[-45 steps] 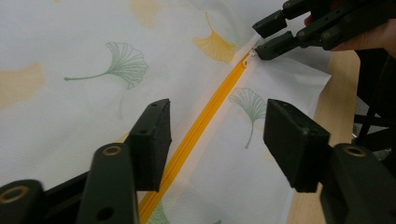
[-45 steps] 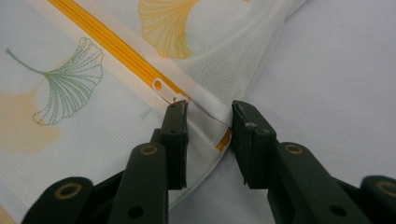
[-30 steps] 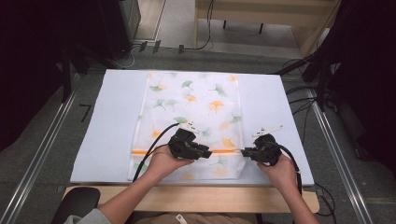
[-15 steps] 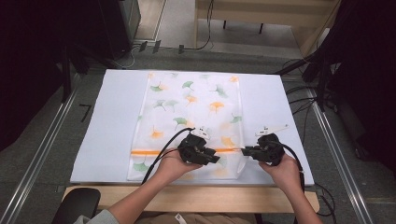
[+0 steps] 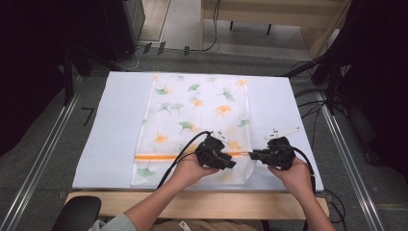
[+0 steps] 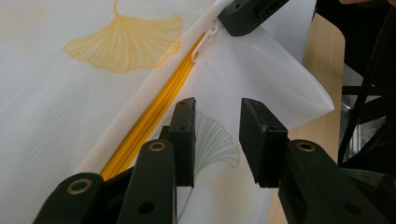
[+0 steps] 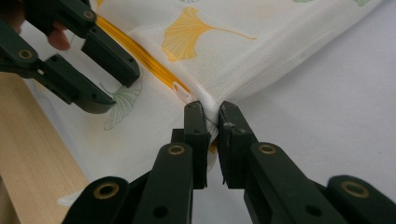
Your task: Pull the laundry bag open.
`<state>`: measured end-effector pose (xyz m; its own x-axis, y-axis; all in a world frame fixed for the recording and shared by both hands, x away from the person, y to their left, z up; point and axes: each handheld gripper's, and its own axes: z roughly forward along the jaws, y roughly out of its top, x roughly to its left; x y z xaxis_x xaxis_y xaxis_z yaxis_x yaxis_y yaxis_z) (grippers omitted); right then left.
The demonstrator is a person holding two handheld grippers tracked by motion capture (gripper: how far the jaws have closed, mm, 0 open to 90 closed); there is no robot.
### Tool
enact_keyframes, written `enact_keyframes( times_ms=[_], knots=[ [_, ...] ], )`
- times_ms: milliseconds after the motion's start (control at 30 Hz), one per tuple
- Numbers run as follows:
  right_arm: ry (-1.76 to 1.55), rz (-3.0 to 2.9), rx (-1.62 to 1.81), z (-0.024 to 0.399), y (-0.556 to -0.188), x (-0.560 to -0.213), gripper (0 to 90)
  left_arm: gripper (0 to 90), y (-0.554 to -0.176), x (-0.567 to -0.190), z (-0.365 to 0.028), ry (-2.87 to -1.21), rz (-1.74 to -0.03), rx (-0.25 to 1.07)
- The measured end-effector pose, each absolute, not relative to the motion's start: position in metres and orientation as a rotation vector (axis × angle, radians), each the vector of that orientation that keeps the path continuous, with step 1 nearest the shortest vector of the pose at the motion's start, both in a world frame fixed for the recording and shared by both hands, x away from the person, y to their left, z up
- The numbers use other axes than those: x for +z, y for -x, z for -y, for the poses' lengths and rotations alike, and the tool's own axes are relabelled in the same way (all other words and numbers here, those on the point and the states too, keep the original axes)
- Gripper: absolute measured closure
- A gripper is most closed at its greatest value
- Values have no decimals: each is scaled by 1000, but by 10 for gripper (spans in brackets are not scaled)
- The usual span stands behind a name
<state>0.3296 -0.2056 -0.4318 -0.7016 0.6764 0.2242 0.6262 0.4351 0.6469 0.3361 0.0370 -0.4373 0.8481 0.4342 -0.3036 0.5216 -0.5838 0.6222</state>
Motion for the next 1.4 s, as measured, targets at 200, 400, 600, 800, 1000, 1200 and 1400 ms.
enact_keyframes(
  times_ms=[200, 400, 600, 800, 1000, 1200, 1400],
  knots=[
    [-1140, -2620, 1173, 207, -328, -429, 849, 660, -340, -440, -30, -2281, -691, -149],
    [-1084, -2653, 1201, 207, -327, -426, 852, 649, -341, -442, -29, -2262, -658, -115],
    [-1082, -2668, 1194, 205, -328, -427, 851, 649, -342, -443, -23, -2254, -629, -113],
    [-1073, -2684, 1186, 200, -327, -426, 852, 676, -340, -446, -15, -2259, -591, -67],
    [-1070, -2696, 1168, 193, -326, -427, 852, 736, -341, -449, -14, -2255, -590, -49],
    [-1069, -2700, 1180, 192, -327, -426, 852, 817, -341, -448, -14, -2251, -621, -61],
    [-1067, -2698, 1192, 194, -326, -425, 852, 899, -340, -448, -14, -2237, -665, -61]
  ],
)
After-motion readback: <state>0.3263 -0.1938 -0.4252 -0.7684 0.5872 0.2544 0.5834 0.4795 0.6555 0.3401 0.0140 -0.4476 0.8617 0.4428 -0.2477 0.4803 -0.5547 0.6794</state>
